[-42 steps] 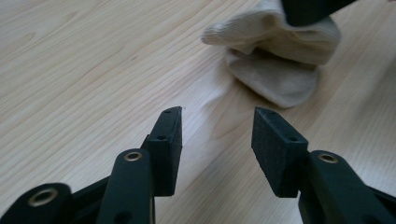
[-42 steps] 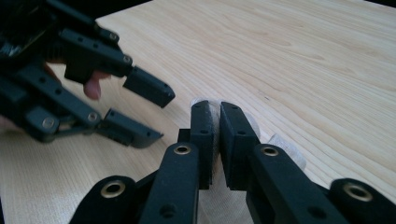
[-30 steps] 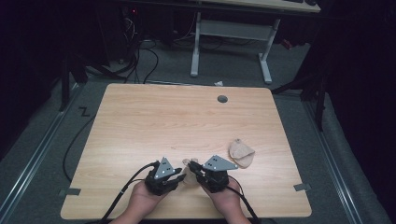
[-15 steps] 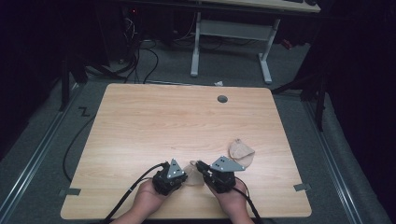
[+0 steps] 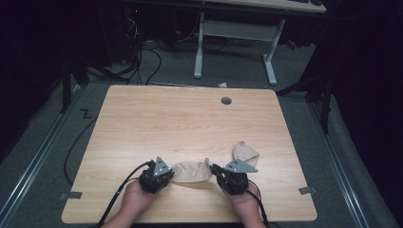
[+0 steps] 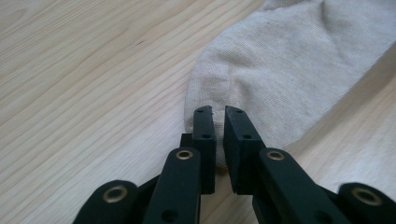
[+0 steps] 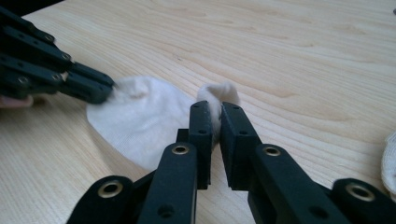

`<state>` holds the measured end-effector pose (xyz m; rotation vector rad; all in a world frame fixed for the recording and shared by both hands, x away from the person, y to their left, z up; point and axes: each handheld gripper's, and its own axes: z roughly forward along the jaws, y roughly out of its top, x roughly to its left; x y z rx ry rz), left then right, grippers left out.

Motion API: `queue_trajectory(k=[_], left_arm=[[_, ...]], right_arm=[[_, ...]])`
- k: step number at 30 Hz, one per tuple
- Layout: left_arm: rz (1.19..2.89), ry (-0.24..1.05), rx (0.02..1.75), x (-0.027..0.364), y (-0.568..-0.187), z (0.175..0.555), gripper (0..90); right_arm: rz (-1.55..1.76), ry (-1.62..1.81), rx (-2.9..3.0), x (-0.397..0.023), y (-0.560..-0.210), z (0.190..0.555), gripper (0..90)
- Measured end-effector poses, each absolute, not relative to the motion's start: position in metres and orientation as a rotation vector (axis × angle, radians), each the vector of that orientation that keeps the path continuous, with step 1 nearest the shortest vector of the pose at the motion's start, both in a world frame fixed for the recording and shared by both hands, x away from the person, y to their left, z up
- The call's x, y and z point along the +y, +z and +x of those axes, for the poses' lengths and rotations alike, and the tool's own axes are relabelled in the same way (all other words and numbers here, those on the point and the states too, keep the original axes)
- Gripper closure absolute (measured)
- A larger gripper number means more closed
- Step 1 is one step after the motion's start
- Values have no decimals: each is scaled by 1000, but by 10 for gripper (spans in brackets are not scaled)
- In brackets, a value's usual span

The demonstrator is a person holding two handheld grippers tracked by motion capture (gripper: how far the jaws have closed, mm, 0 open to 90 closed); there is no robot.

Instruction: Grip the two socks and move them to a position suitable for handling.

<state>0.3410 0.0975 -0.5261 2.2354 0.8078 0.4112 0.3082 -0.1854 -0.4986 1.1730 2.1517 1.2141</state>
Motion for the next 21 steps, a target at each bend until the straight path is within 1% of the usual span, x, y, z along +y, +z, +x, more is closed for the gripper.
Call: queue_trajectory(k=[2, 3, 6, 8, 10, 11, 12, 13, 17, 21], left_arm=[[2230, 426, 833, 105, -526, 342, 828], [2219, 441, 859, 113, -526, 342, 817], [2214, 469, 873, 120, -526, 341, 792], [2181, 493, 887, 128, -523, 340, 778], [2149, 495, 898, 132, -520, 339, 764], [2149, 495, 898, 132, -520, 339, 750], [2144, 496, 902, 133, -520, 340, 741], [2138, 489, 913, 134, -521, 341, 737], [2160, 479, 920, 130, -526, 344, 728], [2181, 477, 920, 127, -528, 344, 756]], right_arm=[[1178, 1209, 2150, -186, -499, 310, 807], [1191, 1219, 2140, -187, -499, 312, 767], [1183, 1228, 2131, -188, -497, 317, 769], [1175, 1227, 2137, -185, -496, 321, 783], [1151, 1219, 2162, -178, -498, 326, 819], [1151, 1219, 2162, -178, -498, 326, 819], [1111, 1185, 2199, -168, -501, 331, 850], [1096, 1171, 2216, -164, -502, 333, 859], [1056, 1044, 2292, -147, -514, 343, 869], [1060, 971, 2332, -145, -522, 346, 868]])
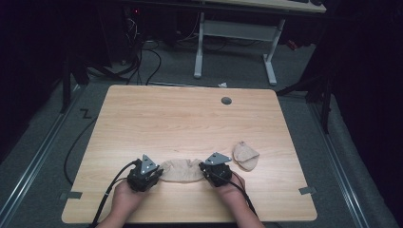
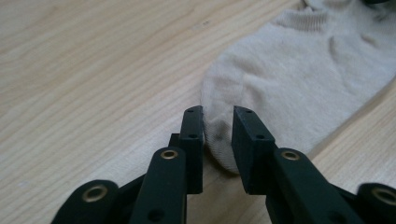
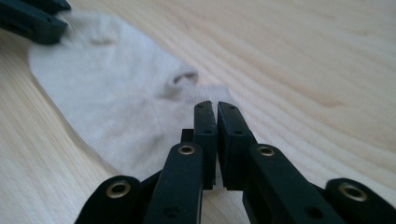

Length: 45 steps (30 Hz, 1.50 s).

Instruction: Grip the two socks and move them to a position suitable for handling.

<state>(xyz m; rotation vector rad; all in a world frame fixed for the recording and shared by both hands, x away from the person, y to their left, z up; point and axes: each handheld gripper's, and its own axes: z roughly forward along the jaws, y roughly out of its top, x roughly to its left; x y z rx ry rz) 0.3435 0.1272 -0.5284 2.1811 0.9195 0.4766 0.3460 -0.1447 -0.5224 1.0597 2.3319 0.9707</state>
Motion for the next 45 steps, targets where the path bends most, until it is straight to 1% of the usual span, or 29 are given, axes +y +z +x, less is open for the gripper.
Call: queue_trajectory(k=[4, 10, 13, 17, 18, 24, 26, 29, 30, 31, 33, 34, 35, 36, 37, 38, 39, 40, 42, 45], left_arm=[[2199, 423, 905, 128, -527, 342, 762], [2233, 369, 878, 133, -524, 330, 761], [2246, 366, 863, 133, -524, 322, 762], [2289, 370, 821, 129, -521, 308, 764], [2300, 366, 811, 128, -521, 303, 765], [2325, 379, 785, 124, -519, 290, 776], [2331, 411, 790, 124, -518, 289, 726], [2284, 426, 788, 128, -514, 291, 709], [2229, 442, 796, 133, -508, 292, 673], [2187, 444, 820, 137, -505, 293, 664], [2176, 460, 815, 141, -502, 295, 661], [2136, 479, 840, 150, -498, 300, 656], [2136, 479, 840, 150, -498, 300, 655], [2096, 487, 873, 160, -497, 306, 651], [2096, 487, 873, 160, -497, 306, 646], [2076, 480, 891, 168, -497, 313, 645], [2076, 480, 891, 168, -497, 313, 643], [2061, 480, 923, 174, -499, 319, 644], [2043, 471, 953, 180, -501, 324, 647], [2030, 472, 965, 183, -501, 327, 646]], right_arm=[[1050, 939, 2362, -145, -527, 342, 867], [1027, 961, 2401, -151, -526, 321, 865], [1024, 972, 2400, -151, -527, 317, 865], [1008, 977, 2410, -153, -527, 306, 862], [996, 979, 2419, -154, -527, 297, 861], [971, 999, 2442, -157, -527, 283, 851], [971, 1010, 2439, -158, -525, 283, 832], [972, 1031, 2419, -160, -522, 283, 831], [972, 1041, 2374, -166, -516, 284, 855], [980, 1041, 2356, -169, -513, 285, 870], [989, 1027, 2323, -177, -509, 288, 887], [1032, 993, 2251, -194, -504, 297, 899], [1032, 993, 2251, -194, -504, 297, 899], [1117, 962, 2171, -218, -502, 311, 899], [1117, 962, 2171, -218, -502, 311, 899], [1207, 917, 2087, -242, -501, 326, 900], [1207, 917, 2087, -242, -501, 326, 900], [1292, 842, 2015, -263, -503, 335, 900], [1354, 789, 1968, -280, -507, 338, 900], [1394, 757, 1954, -289, -511, 339, 900]])
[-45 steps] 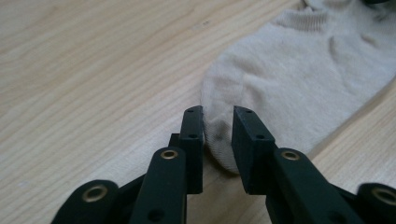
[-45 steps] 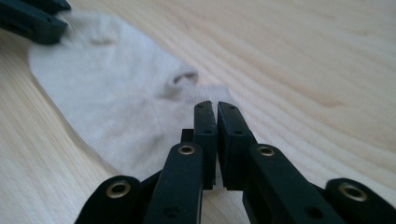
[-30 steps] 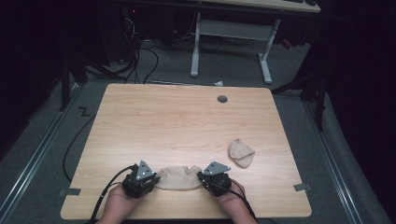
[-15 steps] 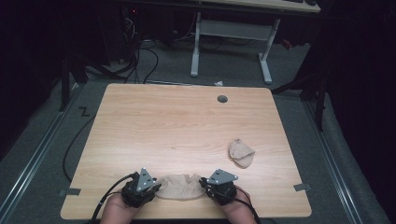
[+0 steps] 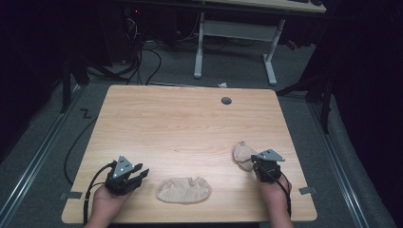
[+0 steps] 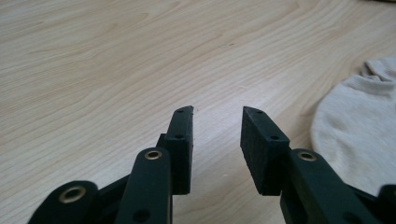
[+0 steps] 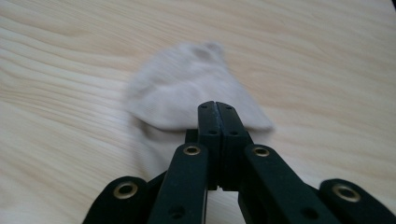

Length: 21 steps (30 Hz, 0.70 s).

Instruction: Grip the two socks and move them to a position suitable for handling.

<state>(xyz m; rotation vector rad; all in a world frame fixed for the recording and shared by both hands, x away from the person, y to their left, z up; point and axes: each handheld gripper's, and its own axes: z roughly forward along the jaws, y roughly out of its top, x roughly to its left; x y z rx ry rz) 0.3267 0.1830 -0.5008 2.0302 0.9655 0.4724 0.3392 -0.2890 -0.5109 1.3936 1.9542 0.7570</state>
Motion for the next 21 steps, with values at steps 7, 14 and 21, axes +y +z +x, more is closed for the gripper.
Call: queue_trajectory(k=[7, 14, 21], left_arm=[[2030, 482, 960, 181, -501, 326, 638], [2051, 479, 949, 178, -503, 326, 634], [2065, 477, 939, 175, -504, 325, 633]], right_arm=[[1404, 723, 2033, -285, -525, 345, 900], [1292, 803, 2141, -248, -526, 340, 900], [1132, 852, 2250, -198, -527, 339, 900]])
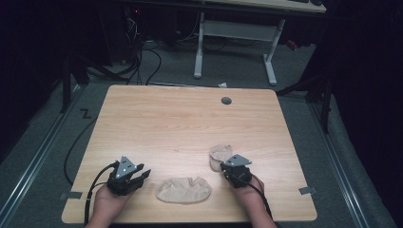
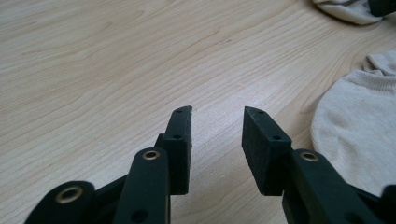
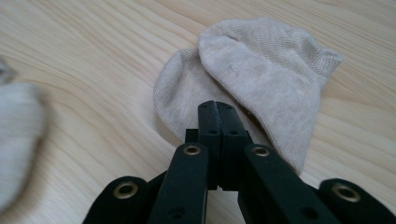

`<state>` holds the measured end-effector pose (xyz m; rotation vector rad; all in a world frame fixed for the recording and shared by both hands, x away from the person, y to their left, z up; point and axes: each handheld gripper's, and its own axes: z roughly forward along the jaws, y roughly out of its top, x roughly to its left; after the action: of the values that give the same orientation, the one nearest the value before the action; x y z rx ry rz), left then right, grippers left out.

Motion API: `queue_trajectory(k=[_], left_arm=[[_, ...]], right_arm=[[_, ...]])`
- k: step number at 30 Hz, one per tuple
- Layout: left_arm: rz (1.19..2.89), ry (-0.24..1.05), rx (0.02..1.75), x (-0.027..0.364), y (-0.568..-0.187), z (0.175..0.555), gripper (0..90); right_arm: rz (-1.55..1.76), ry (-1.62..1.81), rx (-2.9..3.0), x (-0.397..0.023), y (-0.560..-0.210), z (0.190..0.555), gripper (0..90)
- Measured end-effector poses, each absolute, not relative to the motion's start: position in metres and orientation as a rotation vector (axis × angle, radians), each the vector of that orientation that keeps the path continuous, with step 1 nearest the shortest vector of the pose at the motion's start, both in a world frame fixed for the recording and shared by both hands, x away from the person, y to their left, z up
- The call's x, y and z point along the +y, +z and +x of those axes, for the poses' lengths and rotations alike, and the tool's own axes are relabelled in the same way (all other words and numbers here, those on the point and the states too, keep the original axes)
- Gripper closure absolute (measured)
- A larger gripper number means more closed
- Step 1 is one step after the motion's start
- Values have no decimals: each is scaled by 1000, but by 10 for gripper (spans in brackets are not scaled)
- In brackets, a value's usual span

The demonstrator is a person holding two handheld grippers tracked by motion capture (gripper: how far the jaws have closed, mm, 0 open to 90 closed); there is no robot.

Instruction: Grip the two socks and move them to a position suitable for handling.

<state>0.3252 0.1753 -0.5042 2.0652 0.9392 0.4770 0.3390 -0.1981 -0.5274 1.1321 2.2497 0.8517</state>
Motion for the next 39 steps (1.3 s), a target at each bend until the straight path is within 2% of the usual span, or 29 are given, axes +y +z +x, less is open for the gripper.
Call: queue_trajectory(k=[5, 11, 15, 17, 19, 22, 23, 24, 25, 39], left_arm=[[2067, 484, 934, 174, -504, 325, 632], [2063, 482, 948, 176, -505, 327, 630], [2065, 485, 940, 176, -504, 325, 630], [2062, 485, 938, 177, -504, 324, 629], [2060, 481, 941, 178, -504, 324, 629], [2058, 481, 944, 179, -504, 325, 629], [2057, 479, 946, 179, -504, 325, 629], [2056, 478, 947, 179, -504, 325, 629], [2057, 478, 945, 178, -504, 325, 629], [2072, 456, 931, 172, -505, 324, 624]], right_arm=[[1120, 853, 2263, -185, -527, 341, 896], [1105, 965, 2197, -176, -505, 346, 826], [1126, 960, 2193, -163, -503, 364, 746], [1143, 924, 2212, -156, -509, 373, 678], [1132, 801, 2225, -151, -520, 380, 649], [1146, 773, 2232, -151, -524, 381, 675], [1152, 792, 2231, -152, -525, 382, 710], [1148, 786, 2222, -152, -524, 381, 810], [1142, 791, 2208, -154, -522, 380, 829], [1180, 993, 2032, -184, -494, 357, 831]])
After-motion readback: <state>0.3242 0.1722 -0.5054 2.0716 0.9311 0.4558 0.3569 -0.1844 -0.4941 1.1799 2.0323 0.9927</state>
